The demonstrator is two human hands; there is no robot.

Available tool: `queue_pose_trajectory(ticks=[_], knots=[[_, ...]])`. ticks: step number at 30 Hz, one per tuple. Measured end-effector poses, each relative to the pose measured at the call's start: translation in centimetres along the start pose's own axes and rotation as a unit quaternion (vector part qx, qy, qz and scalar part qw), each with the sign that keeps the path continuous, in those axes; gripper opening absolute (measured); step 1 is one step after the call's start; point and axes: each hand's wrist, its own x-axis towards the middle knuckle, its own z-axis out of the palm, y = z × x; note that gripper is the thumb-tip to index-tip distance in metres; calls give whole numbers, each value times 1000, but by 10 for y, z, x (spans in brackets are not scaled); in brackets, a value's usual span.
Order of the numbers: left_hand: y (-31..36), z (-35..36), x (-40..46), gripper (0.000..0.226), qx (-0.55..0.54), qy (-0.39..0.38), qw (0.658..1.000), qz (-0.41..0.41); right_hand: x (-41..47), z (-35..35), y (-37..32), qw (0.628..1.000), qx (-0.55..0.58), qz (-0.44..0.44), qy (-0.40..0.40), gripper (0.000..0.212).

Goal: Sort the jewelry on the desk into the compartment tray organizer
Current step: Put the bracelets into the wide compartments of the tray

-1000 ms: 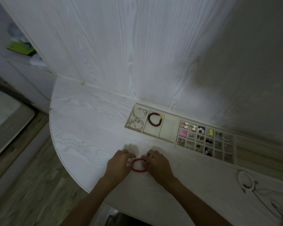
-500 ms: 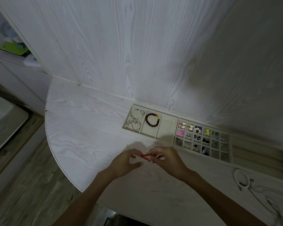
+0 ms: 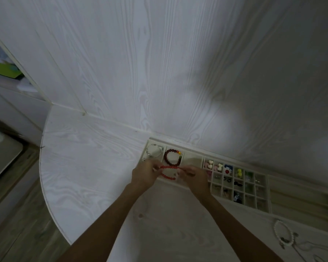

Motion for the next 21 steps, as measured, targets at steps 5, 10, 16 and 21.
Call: queue_pose_trajectory(ticks=[5, 10, 16, 21], knots=[[-1, 2, 13, 17, 48, -1, 998, 29, 10, 4, 9, 999, -51, 0, 19, 8], [-2, 8, 21, 20, 125, 15, 989, 75, 19, 0, 14, 986, -167, -16, -2, 10], [-5, 14, 28, 24, 182, 22, 978, 101, 33, 1, 8, 917, -383, -99, -51, 20], [-6, 14, 24, 32, 185, 25, 970, 154, 41, 8, 7, 887, -429, -151, -84, 24]])
